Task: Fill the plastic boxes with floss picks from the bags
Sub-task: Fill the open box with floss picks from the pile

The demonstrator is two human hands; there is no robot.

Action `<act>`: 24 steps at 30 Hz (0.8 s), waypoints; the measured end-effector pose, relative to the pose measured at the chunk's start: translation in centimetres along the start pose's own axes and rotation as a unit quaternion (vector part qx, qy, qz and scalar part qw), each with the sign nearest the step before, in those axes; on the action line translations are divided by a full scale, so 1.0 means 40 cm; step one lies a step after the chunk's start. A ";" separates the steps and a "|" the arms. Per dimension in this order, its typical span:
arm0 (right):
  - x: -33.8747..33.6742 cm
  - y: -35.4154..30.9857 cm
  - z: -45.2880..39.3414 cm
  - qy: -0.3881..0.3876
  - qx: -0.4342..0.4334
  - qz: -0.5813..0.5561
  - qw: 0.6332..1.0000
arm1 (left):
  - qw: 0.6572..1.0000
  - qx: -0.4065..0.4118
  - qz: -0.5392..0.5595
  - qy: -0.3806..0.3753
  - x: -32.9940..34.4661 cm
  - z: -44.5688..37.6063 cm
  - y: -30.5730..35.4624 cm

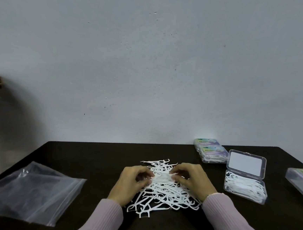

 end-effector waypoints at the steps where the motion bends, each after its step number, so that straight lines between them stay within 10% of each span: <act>1: -0.001 0.005 0.001 0.003 0.007 -0.019 1.000 | 1.000 0.002 -0.003 0.004 -0.002 0.000 0.001; 24: -0.163 0.067 0.050 0.159 0.077 -0.174 0.969 | 0.977 -0.029 0.197 0.076 -0.008 0.004 0.043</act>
Point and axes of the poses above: each hand's wrist, its own z-axis away from the middle knuckle, its own x-axis out of the palm, y = z × x, the point moved 5 cm from there along -z, towards the middle knuckle, and after that the axes turned 6 degrees about -x, right-handed, at the moved point
